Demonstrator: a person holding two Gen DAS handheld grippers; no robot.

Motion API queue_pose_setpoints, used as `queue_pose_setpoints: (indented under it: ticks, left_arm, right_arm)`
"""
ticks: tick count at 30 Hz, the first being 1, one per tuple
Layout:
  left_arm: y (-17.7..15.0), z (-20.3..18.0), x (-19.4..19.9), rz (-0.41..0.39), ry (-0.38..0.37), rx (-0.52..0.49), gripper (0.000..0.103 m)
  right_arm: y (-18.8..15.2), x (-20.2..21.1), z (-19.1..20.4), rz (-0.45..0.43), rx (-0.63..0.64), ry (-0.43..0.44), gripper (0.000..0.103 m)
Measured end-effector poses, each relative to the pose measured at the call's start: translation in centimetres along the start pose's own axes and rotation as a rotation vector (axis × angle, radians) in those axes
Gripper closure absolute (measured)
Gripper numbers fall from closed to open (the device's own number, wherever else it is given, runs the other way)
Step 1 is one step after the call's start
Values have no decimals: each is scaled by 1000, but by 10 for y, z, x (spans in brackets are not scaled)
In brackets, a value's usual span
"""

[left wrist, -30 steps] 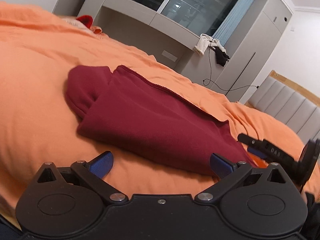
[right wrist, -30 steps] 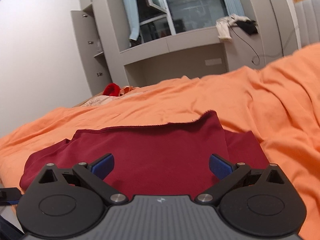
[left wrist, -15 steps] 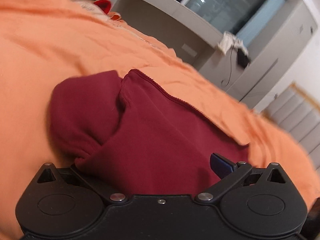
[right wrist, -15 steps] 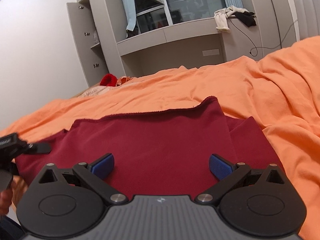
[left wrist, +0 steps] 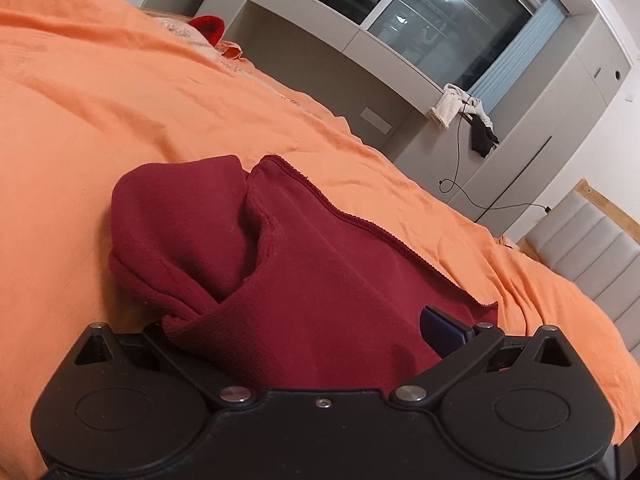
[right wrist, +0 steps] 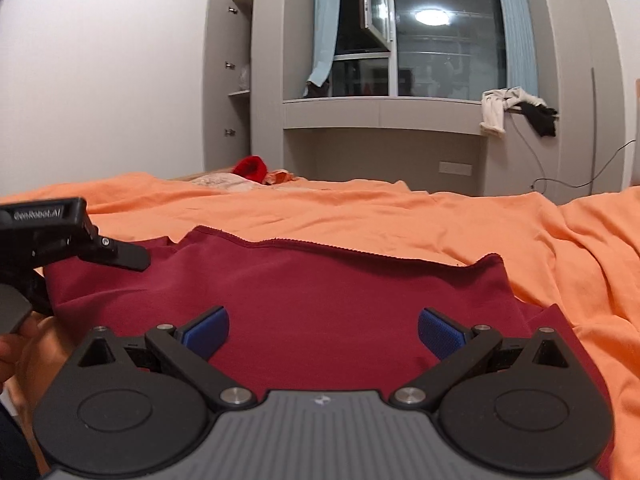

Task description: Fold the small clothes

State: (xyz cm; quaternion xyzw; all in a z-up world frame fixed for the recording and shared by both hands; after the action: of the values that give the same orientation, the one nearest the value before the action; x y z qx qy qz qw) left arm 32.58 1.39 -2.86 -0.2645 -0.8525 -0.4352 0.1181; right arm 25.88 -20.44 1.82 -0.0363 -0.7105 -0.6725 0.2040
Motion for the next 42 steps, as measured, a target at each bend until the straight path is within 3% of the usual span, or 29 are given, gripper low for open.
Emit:
queue_pose_setpoints:
  ticks: [4, 10, 27, 35, 42]
  left_arm:
    - [-4, 0, 3, 9, 4, -14, 1]
    - [-8, 1, 5, 21, 17, -43, 1]
    - [-14, -3, 6, 4, 60, -141, 1]
    - [-3, 8, 20, -81, 116, -106, 1]
    - [1, 14, 26, -107, 155, -105, 19]
  right_arm:
    - [-18, -12, 17, 24, 75, -75, 0]
    - [-28, -11, 29, -42, 116, -134, 0]
    - [-33, -14, 26, -63, 112, -127, 0]
    - [-34, -14, 26, -63, 110, -127, 0]
    - [-35, -13, 26, -65, 108, -126, 0]
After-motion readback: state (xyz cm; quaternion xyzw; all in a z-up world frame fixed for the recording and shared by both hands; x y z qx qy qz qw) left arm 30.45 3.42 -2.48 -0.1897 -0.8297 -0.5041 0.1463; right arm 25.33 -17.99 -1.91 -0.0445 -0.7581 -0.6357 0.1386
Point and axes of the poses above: each gripper's, at about its wrist camera, not at the fingertips, and x roughly against the way its jaws point, z to its left, y to its top, the point moved 8 cm from there along -x, roughly the way its jaws point, and after that the axes turned 4 degrees about -y, right-handed, at the moved point
